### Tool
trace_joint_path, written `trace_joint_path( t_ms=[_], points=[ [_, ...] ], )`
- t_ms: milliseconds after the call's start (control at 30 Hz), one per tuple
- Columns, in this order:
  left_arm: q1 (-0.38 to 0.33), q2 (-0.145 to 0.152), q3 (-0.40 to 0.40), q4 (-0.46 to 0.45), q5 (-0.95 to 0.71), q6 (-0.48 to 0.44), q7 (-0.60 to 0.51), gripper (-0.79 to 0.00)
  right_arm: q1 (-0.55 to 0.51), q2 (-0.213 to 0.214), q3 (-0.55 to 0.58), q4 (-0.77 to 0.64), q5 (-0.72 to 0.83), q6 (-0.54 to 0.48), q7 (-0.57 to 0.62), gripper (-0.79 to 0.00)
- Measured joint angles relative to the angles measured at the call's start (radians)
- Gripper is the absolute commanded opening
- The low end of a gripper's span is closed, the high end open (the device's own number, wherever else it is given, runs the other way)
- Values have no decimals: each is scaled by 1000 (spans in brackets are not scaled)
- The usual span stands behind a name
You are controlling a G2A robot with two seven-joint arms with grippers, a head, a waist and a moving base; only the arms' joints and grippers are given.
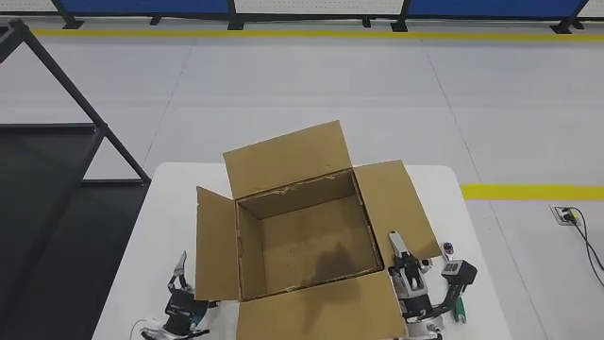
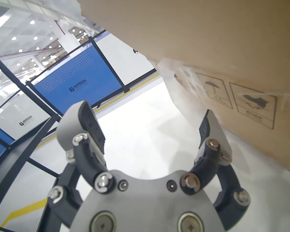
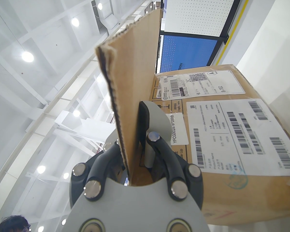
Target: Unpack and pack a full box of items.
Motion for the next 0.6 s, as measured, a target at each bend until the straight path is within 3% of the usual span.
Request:
trace_joint_path(
  t_ms=[300, 600],
  points=[
    [-44, -2, 31, 49, -53, -7, -39, 0, 5, -4, 1, 3, 1, 6, 5, -785],
    [-75, -8, 42, 91, -112, 91, -67, 0, 6, -6, 5, -2, -1, 13, 10, -785]
  ],
)
